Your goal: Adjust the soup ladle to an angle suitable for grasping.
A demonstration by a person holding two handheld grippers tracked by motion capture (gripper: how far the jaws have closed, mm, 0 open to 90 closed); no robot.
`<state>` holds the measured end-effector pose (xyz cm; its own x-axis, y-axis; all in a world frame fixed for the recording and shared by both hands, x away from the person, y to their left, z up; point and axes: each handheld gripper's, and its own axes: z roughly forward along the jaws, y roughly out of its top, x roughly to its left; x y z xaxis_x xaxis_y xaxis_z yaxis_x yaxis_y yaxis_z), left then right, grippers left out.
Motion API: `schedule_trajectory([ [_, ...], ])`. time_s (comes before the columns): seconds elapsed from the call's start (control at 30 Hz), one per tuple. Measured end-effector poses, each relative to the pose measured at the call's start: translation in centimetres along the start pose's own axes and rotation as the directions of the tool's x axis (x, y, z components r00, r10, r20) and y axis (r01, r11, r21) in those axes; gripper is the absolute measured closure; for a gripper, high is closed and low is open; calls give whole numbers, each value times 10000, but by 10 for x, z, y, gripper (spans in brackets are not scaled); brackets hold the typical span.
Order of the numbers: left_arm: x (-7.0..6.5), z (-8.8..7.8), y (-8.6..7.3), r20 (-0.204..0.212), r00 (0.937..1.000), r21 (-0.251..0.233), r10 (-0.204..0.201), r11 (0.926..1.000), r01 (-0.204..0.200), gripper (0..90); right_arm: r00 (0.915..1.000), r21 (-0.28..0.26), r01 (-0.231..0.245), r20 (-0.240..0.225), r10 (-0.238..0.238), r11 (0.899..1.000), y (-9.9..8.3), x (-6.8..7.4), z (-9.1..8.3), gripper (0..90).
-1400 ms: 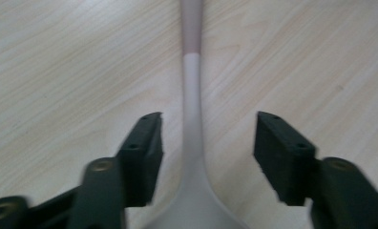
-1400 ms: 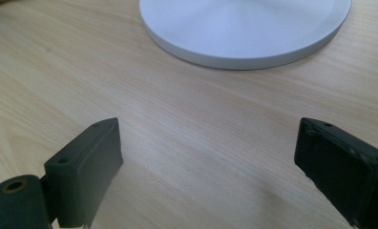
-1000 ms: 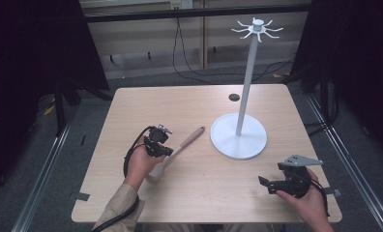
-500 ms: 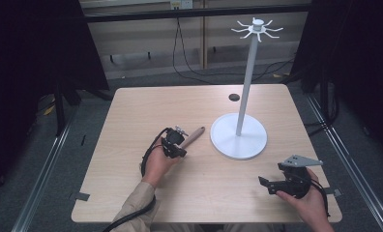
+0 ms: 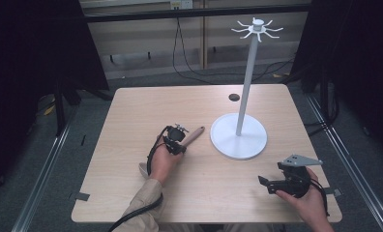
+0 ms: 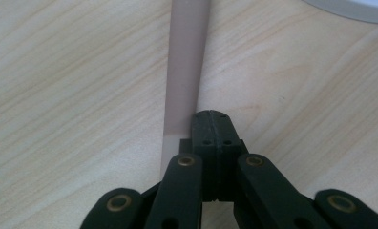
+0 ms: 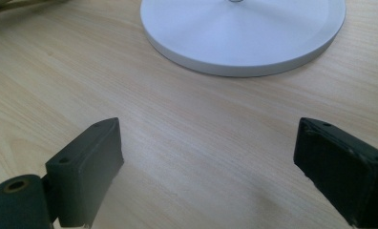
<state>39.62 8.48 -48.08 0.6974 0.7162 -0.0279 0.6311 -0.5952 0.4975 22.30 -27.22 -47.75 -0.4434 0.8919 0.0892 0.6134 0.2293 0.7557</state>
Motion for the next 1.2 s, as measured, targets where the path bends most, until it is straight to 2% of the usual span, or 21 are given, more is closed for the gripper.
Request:
schedule_trajectory([
  [0.07,2,-1,1,-330,9994,-31,56,10000,-57,900,10000,2,-3,-4,3,10000,0,0,0,89],
  [0.1,3,1,0,-360,9992,-56,-197,9998,195,900,10000,24,-12,-11,12,10000,0,0,0,89],
  [0.13,5,1,0,-350,9992,-99,-182,9998,178,900,10000,31,-13,2,13,10000,0,0,1,89],
  [0.17,7,1,0,-249,9989,-156,-407,9991,403,900,10000,37,-9,0,9,10000,0,0,1,89],
  [0.23,8,1,1,-241,9987,-161,-449,9989,445,900,10000,26,-3,-14,3,10000,0,0,0,89],
  [0.27,9,1,2,-508,9976,-140,-477,9988,471,900,10000,33,-7,-8,7,10000,0,1,0,88],
  [0.3,10,1,2,-538,9972,-59,-519,9986,517,900,10000,34,-2,-6,2,10000,0,0,1,89],
  [0.37,12,1,3,-473,9962,-44,-728,9973,727,900,10000,56,20,-17,-20,10000,0,0,1,89],
  [0.43,13,0,4,-466,9969,-37,-637,9980,636,900,10000,76,60,14,-60,10000,0,0,1,89],
  [0.6,12,-8,8,-296,9971,-171,-698,9974,693,900,10000,50,48,17,-48,10000,0,0,0,89],
  [0.7,10,-15,10,-183,9960,-208,-871,9960,868,862,10000,41,51,4,-51,10000,0,0,0,89],
  [0.87,10,-24,12,-391,9973,-449,-616,9972,598,747,10000,30,22,10,-22,10000,1,0,-1,89],
  [1.0,14,-27,10,-585,9970,-270,-501,9985,486,649,10000,20,54,34,-54,10000,1,0,-2,89],
  [1.1,16,-25,7,-591,9967,-2,-565,9984,566,617,10000,5,88,24,-88,10000,1,1,-2,89],
  [1.2,19,-23,3,-649,9969,255,-440,9986,457,608,10000,10,32,-5,-32,10000,1,0,-1,89],
])
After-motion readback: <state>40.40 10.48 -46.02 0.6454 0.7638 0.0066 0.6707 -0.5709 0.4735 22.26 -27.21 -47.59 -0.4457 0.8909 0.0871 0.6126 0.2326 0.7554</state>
